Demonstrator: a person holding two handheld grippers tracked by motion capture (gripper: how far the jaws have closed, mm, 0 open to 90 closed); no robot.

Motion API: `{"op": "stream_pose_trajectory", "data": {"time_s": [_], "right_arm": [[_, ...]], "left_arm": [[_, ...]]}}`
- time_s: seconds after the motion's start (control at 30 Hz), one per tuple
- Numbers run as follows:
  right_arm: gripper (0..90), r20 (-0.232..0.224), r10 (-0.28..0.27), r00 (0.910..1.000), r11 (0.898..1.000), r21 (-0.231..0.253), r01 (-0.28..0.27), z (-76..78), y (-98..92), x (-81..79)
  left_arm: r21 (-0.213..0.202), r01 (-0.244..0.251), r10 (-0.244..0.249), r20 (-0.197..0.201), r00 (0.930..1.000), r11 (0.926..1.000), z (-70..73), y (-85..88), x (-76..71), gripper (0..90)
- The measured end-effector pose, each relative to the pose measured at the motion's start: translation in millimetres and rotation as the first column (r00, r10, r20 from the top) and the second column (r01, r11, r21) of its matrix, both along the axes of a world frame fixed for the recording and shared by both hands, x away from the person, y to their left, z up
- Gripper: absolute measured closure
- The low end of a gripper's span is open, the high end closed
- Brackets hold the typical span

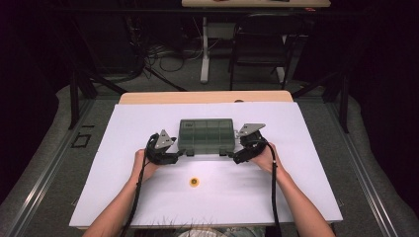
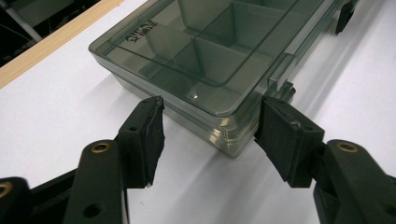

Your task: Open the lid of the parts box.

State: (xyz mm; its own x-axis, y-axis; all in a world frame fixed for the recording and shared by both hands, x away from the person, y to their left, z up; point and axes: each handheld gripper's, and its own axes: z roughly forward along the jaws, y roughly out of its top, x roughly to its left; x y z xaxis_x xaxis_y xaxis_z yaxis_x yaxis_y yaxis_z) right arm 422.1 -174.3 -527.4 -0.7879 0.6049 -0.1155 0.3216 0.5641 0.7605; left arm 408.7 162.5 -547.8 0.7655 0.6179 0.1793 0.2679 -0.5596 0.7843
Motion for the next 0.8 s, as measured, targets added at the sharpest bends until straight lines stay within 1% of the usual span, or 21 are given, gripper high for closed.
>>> {"op": "stream_pose_trajectory", "data": {"time_s": [0.13,0.27,0.33,0.37,0.43,0.5,0.53,0.57,0.63,0.7,0.8], "right_arm": [[8.5,0.001,-0.004,1.0,1.0,-0.002,0.004,0.0,-0.5,-0.4],[12.1,0.005,-0.007,1.0,1.0,0.003,0.007,0.4,-1.6,-0.5],[13.2,0.004,-0.006,1.0,1.0,-0.001,0.006,0.6,-1.2,-0.9],[14.1,0.012,-0.005,0.9999,1.0,-0.006,0.005,0.4,-0.5,-1.5],[15.1,0.012,-0.004,0.9999,1.0,-0.011,0.004,0.4,-0.2,-1.8],[20.1,0.022,-0.009,0.9997,1.0,-0.02,0.01,0.3,0.8,-2.4],[24.5,0.031,-0.017,0.9994,1.0,-0.02,0.017,-0.2,1.4,-2.6],[24.5,0.031,-0.017,0.9994,1.0,-0.02,0.017,-0.2,1.4,-2.6],[28.8,0.04,-0.026,0.9988,0.999,-0.026,0.027,-0.4,1.7,-2.5],[35.3,0.054,-0.035,0.9979,0.999,-0.033,0.036,-0.5,2.0,-2.8],[38.0,0.068,-0.042,0.9968,0.998,-0.036,0.045,-0.8,2.7,-3.3]], "left_arm": [[-0.017,0.002,-0.002,0.011,0.9999,0.9998,0.2,0.5,-1.1,44.0],[-0.024,-0.004,0.005,0.04,0.9992,0.9997,0.4,0.9,-3.3,46.3],[-0.037,-0.005,0.006,0.045,0.9989,0.9993,0.8,1.1,-4.1,47.5],[-0.037,-0.005,0.007,0.05,0.9987,0.9993,1.0,1.0,-4.4,48.3],[-0.041,-0.005,0.007,0.053,0.9986,0.9992,1.2,1.2,-4.7,48.5],[-0.045,-0.005,0.007,0.053,0.9986,0.999,1.2,1.6,-4.6,48.8],[-0.046,-0.004,0.006,0.052,0.9986,0.9989,1.1,1.8,-4.5,49.0],[-0.045,-0.004,0.006,0.052,0.9986,0.999,1.1,1.9,-4.5,49.0],[-0.049,-0.005,0.007,0.052,0.9986,0.9988,1.1,2.1,-4.6,49.2],[-0.051,-0.003,0.006,0.054,0.9985,0.9987,1.4,2.4,-4.7,49.5],[-0.055,-0.003,0.006,0.056,0.9984,0.9985,1.4,2.7,-4.5,49.6]]}}
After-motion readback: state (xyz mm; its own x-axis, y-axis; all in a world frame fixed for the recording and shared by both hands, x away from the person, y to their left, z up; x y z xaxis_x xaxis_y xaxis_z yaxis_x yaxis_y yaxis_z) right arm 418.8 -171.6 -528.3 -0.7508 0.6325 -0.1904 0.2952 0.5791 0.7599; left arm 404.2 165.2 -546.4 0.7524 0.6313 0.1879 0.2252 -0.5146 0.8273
